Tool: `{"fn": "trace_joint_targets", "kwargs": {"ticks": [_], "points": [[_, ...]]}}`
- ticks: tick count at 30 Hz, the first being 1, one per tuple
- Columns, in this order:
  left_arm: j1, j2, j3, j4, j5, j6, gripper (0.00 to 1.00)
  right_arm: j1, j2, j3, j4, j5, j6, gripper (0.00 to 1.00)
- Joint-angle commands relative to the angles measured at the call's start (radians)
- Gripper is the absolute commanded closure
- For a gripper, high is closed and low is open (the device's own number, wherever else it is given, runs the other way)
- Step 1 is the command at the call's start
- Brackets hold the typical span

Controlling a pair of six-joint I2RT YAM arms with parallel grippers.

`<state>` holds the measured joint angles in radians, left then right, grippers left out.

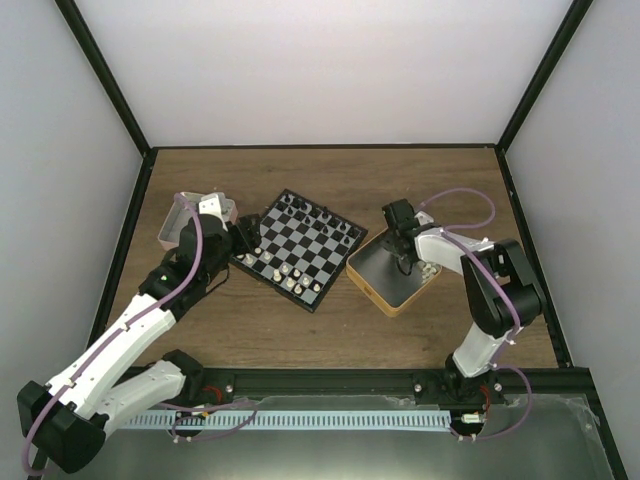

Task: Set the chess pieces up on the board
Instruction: Pick up the chess piece from the storage box.

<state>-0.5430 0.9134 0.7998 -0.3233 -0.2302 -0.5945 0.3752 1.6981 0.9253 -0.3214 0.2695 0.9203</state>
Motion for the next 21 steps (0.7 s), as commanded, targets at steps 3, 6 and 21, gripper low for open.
{"fn": "trace_joint_targets", "kwargs": {"ticks": [3,6,21], "points": [[0.004,-0.005,0.006,0.023,0.004,0.011,0.24,-0.01,-0.028,0.031,0.03,0.023,-0.049,0.66],[0.005,-0.009,0.007,0.02,0.0,0.01,0.24,-0.009,-0.002,0.053,0.031,0.02,-0.053,0.63],[0.005,-0.006,0.0,0.026,0.006,0.005,0.24,-0.01,0.012,0.031,-0.017,-0.095,-0.177,0.65]]}}
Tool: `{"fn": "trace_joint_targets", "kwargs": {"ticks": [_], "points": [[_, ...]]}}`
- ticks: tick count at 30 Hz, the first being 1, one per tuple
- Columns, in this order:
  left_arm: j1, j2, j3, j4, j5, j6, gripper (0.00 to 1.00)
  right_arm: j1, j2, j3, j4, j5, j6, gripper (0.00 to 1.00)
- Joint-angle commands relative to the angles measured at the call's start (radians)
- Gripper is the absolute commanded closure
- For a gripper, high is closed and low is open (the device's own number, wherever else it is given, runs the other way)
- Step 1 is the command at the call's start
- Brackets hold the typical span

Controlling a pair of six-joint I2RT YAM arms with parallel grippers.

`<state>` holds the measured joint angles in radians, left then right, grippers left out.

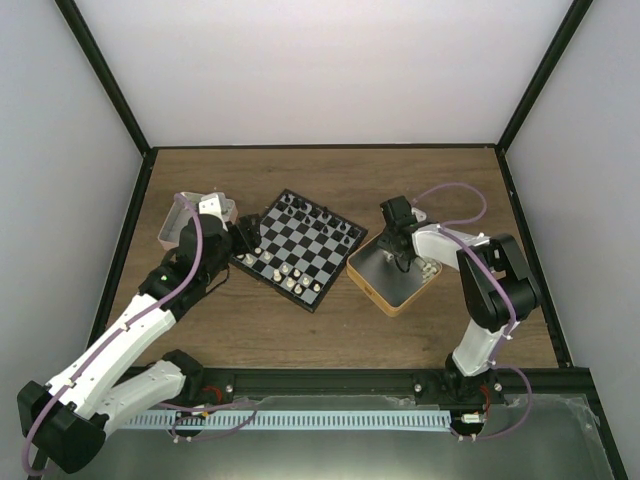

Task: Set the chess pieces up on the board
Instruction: Pick up the chess piece from the storage box.

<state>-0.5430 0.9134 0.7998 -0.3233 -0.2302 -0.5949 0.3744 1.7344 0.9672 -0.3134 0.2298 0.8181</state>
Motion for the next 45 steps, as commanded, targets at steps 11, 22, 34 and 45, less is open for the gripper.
{"fn": "trace_joint_targets", "kwargs": {"ticks": [11,22,34,45], "points": [[0.005,-0.004,-0.002,0.029,0.009,0.003,0.24,0.002,-0.05,-0.044,0.013,-0.281,-0.307,0.54],[0.005,0.008,0.0,0.038,0.015,0.001,0.24,0.08,0.033,0.033,-0.086,-0.14,-0.322,0.51],[0.005,0.021,0.003,0.045,0.022,0.001,0.24,0.144,0.027,0.045,-0.157,-0.118,-0.305,0.45],[0.005,0.02,-0.002,0.044,0.023,0.0,0.24,0.177,0.006,0.03,-0.159,-0.114,-0.343,0.63]]}}
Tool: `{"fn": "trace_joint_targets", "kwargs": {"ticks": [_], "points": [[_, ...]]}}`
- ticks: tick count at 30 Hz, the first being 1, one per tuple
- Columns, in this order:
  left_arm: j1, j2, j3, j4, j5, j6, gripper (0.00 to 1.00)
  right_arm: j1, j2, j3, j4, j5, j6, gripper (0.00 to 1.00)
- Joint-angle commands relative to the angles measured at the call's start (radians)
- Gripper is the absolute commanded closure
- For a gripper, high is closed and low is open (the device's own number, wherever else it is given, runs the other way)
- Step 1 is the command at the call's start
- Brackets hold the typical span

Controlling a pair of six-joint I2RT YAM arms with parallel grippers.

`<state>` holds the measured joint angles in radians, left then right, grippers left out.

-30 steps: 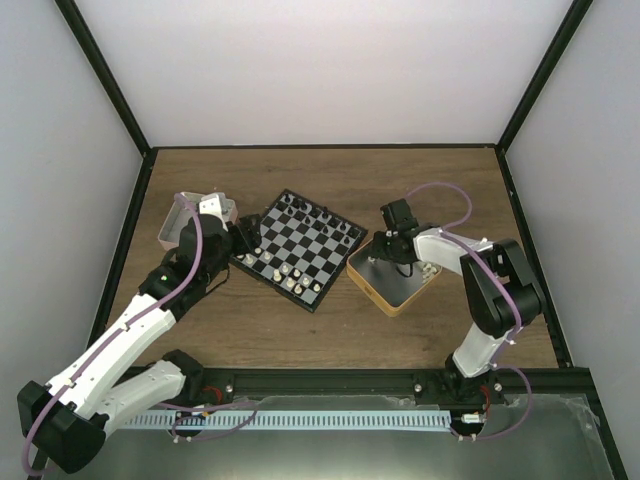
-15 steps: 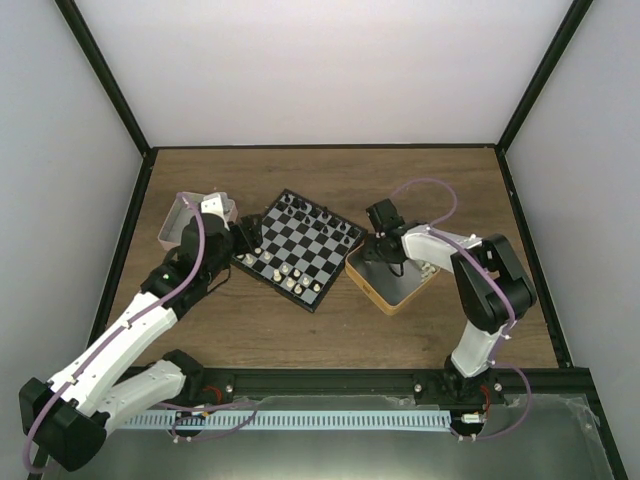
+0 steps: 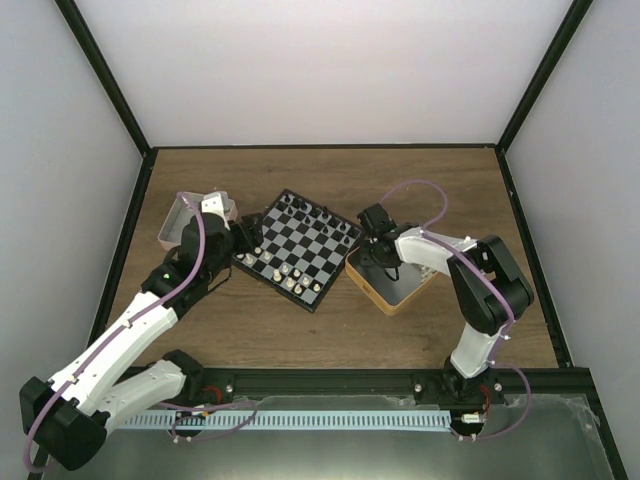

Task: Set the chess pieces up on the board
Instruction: Pick up the chess piece from the storage box.

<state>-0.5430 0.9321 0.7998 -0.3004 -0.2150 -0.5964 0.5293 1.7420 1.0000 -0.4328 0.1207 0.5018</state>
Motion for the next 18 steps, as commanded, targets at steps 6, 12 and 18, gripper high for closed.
{"fn": "trace_joint_targets", "kwargs": {"ticks": [6,12,18], "points": [[0.005,0.004,-0.003,0.021,0.012,0.0,0.24,0.028,-0.003,-0.011,-0.033,-0.009,-0.076,0.75],[0.005,0.004,-0.004,0.021,0.017,-0.003,0.24,0.027,0.002,-0.008,-0.035,0.016,-0.087,0.84],[0.005,0.007,-0.005,0.032,0.05,-0.001,0.24,0.028,-0.059,-0.045,0.035,0.057,-0.085,0.88]]}}
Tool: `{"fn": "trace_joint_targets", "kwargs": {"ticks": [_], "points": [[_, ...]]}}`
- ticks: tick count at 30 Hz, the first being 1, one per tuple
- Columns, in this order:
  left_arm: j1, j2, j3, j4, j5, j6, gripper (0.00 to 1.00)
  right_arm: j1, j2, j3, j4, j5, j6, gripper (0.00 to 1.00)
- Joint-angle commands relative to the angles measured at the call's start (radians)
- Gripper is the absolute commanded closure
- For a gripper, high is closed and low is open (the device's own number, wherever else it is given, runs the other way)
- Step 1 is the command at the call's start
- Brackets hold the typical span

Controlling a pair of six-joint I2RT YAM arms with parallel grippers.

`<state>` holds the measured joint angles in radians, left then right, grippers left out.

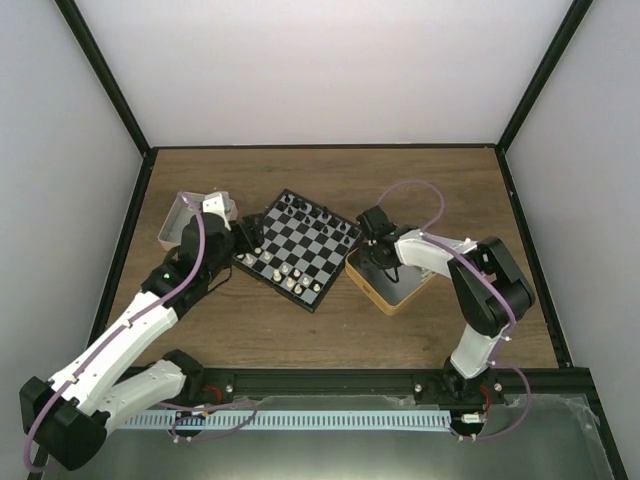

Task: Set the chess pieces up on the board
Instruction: Pick up the chess piece from the storage box, then place the chess piece on the chessboard.

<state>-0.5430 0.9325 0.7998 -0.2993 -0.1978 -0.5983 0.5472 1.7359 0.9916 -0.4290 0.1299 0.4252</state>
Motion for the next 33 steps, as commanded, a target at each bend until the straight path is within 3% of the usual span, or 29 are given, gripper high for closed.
{"fn": "trace_joint_targets", "kwargs": {"ticks": [1,5,8,13,17,21,26,33], "points": [[0.005,0.01,-0.006,0.037,0.047,0.005,0.23,0.01,-0.078,-0.052,0.06,0.057,-0.009,0.88],[0.005,0.025,-0.012,0.077,0.144,0.032,0.2,0.01,-0.223,-0.133,0.18,0.06,-0.022,0.88],[0.005,0.032,-0.028,0.138,0.267,0.058,0.09,0.01,-0.34,-0.193,0.263,-0.007,-0.067,0.88],[0.005,0.062,-0.047,0.289,0.556,0.074,0.03,0.01,-0.502,-0.256,0.343,-0.218,-0.133,0.88],[0.005,0.137,0.011,0.282,0.709,0.01,0.03,0.01,-0.629,-0.287,0.419,-0.445,-0.167,0.88],[0.005,0.219,0.045,0.3,0.859,-0.153,0.06,0.01,-0.693,-0.298,0.474,-0.676,-0.195,0.88],[0.002,0.285,-0.015,0.556,1.025,-0.412,0.17,0.01,-0.685,-0.283,0.48,-0.822,-0.217,0.88],[0.0,0.34,-0.006,0.614,1.047,-0.47,0.24,0.01,-0.645,-0.25,0.44,-0.887,-0.248,0.88]]}}
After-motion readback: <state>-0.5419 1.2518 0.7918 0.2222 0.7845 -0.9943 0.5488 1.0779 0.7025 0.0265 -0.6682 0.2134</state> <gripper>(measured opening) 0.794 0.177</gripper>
